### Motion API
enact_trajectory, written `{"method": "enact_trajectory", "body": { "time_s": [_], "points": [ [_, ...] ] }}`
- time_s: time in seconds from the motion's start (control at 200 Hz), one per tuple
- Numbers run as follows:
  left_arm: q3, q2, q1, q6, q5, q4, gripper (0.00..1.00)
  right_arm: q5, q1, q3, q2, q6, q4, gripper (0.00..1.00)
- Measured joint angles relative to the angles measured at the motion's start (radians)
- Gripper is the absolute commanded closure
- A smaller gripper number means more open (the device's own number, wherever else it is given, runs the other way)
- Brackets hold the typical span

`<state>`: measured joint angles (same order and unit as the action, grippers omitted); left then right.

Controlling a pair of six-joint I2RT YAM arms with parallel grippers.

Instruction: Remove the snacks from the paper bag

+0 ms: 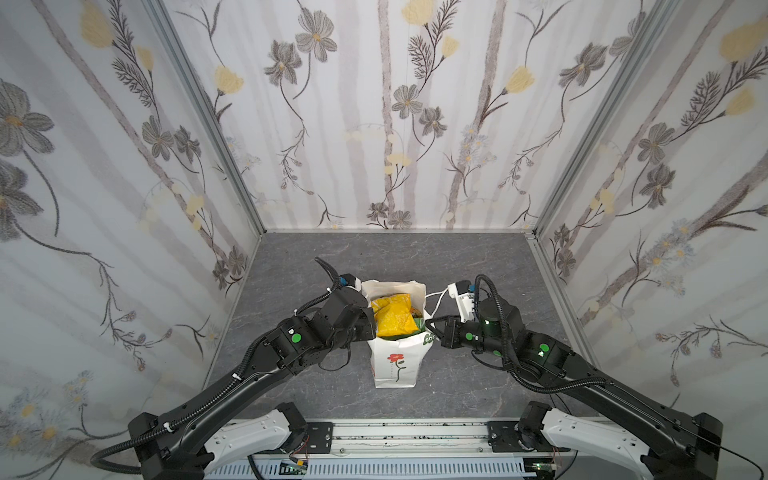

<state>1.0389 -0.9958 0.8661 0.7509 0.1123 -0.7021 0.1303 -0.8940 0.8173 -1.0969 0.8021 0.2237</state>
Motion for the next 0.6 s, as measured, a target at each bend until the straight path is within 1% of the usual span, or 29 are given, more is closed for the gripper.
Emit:
{"method": "enact_trajectory", "body": {
  "time_s": [0.06,0.125,0.16,0.205,0.28,0.385,0.48,0.6],
  "points": [
    [-0.017,0.015,-0.002,0.011,0.013,0.010,0.66,-0.019,-0.015,0.003,-0.008,0.000,-0.018,0.74],
    [-0.024,0.028,-0.002,0.016,0.026,0.010,0.62,-0.043,-0.027,0.005,-0.010,0.000,-0.025,0.62],
    [-0.024,0.035,-0.002,0.017,0.030,0.010,0.61,-0.060,-0.030,0.006,-0.008,0.000,-0.026,0.58],
    [-0.024,0.044,-0.001,0.017,0.038,0.010,0.59,-0.072,-0.030,0.007,-0.002,0.000,-0.024,0.55],
    [-0.020,0.059,-0.001,0.016,0.049,0.010,0.54,-0.110,-0.032,0.016,0.016,-0.001,-0.018,0.51],
    [-0.010,0.088,-0.001,0.014,0.056,0.010,0.49,-0.164,-0.033,0.046,0.042,-0.029,0.001,0.45],
    [0.017,0.123,-0.001,0.005,0.058,0.008,0.48,-0.205,-0.034,0.091,0.070,-0.072,0.010,0.41],
    [0.065,0.175,-0.001,-0.034,0.071,0.003,0.48,-0.258,-0.034,0.162,0.105,-0.130,0.027,0.36]
  ]
}}
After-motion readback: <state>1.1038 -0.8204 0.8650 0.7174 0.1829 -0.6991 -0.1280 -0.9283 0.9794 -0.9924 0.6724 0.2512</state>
